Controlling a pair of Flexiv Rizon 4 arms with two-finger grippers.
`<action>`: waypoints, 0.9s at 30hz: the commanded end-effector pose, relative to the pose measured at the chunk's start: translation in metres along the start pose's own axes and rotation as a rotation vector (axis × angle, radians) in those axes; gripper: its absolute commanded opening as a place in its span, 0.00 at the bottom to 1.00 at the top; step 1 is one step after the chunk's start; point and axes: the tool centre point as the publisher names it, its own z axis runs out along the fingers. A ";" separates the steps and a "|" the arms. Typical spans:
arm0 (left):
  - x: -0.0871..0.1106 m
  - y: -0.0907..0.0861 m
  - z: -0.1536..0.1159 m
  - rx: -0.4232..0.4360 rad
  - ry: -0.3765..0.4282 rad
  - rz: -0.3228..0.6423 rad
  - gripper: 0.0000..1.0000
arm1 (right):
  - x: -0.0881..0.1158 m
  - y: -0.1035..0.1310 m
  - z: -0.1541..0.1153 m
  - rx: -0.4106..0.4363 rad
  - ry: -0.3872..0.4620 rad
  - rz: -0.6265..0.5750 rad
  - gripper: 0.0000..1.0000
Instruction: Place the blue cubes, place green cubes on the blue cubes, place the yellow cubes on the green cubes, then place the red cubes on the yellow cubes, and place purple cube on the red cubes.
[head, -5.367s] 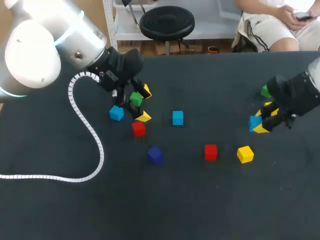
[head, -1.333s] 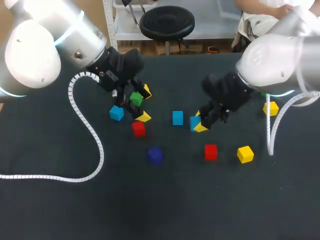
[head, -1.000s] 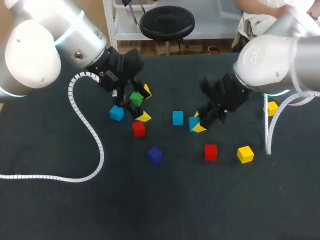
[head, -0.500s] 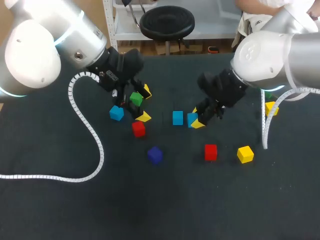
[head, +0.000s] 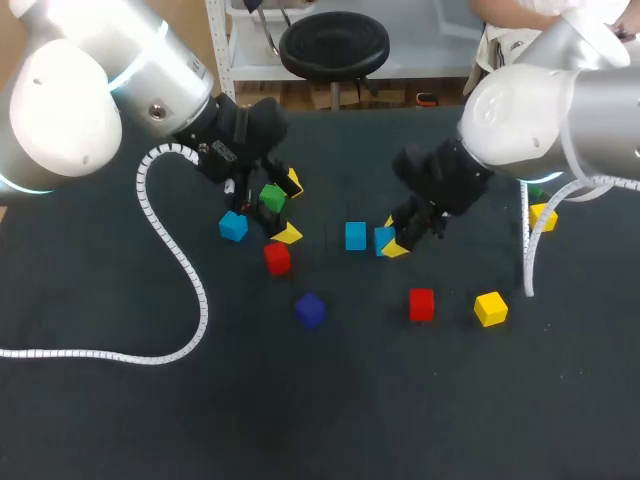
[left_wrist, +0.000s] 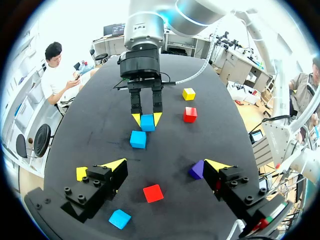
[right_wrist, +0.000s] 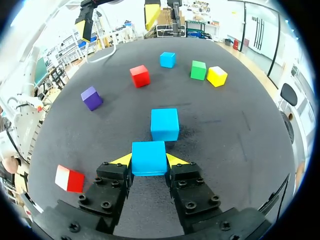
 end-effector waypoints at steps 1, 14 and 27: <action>0.000 0.001 0.000 0.003 -0.001 0.002 1.00 | -0.001 -0.003 0.002 0.001 0.002 0.000 0.00; 0.000 0.001 0.000 0.003 -0.001 0.002 1.00 | -0.002 -0.009 0.000 0.010 0.004 -0.003 0.00; 0.000 0.001 0.000 0.003 -0.001 0.002 1.00 | 0.000 -0.010 0.000 0.021 0.015 0.005 0.00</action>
